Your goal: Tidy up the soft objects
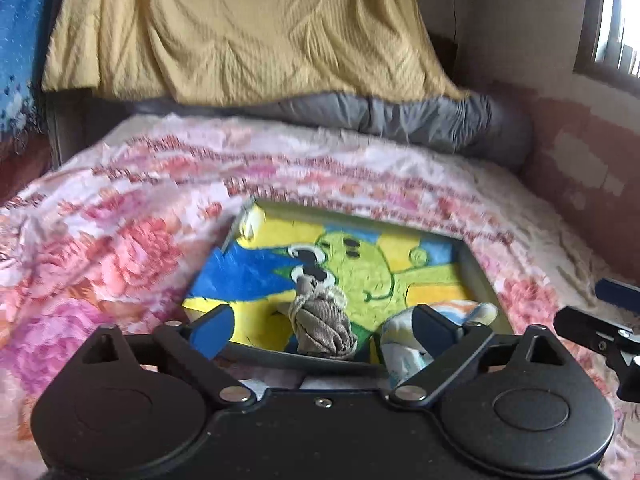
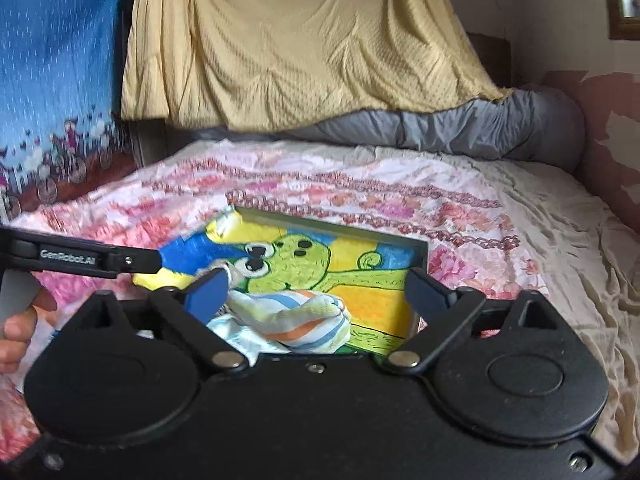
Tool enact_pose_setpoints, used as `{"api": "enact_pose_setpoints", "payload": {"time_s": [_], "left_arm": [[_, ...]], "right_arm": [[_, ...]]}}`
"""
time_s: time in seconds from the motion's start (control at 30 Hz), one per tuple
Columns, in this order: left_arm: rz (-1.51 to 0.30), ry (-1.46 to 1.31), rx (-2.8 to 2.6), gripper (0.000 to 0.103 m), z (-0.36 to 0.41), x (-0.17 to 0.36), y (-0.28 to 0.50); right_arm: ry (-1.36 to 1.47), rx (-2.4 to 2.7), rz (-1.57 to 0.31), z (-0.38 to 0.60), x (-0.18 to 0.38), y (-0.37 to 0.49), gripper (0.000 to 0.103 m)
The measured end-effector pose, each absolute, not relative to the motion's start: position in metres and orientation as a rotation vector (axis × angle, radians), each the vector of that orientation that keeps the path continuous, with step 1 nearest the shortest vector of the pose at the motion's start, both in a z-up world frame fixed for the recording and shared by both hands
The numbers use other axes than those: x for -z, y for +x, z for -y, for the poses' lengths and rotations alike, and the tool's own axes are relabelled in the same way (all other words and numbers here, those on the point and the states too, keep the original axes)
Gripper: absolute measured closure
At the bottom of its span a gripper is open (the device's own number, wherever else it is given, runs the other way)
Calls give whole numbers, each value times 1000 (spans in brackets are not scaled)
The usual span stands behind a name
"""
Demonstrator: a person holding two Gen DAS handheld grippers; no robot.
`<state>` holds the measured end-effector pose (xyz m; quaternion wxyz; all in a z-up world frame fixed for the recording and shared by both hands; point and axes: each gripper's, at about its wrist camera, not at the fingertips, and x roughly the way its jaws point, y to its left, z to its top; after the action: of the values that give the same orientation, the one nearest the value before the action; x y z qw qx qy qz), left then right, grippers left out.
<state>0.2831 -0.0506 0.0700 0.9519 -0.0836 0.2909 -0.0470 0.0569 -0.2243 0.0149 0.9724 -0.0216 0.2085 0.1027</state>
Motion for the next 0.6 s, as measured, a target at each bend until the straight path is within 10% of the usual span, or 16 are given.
{"api": "enact_pose_setpoints", "payload": {"time_s": [0.6], "left_arm": [[-322, -155, 78, 1, 25, -106, 126]], "right_arm": [[72, -181, -177, 216, -39, -82, 0]]}}
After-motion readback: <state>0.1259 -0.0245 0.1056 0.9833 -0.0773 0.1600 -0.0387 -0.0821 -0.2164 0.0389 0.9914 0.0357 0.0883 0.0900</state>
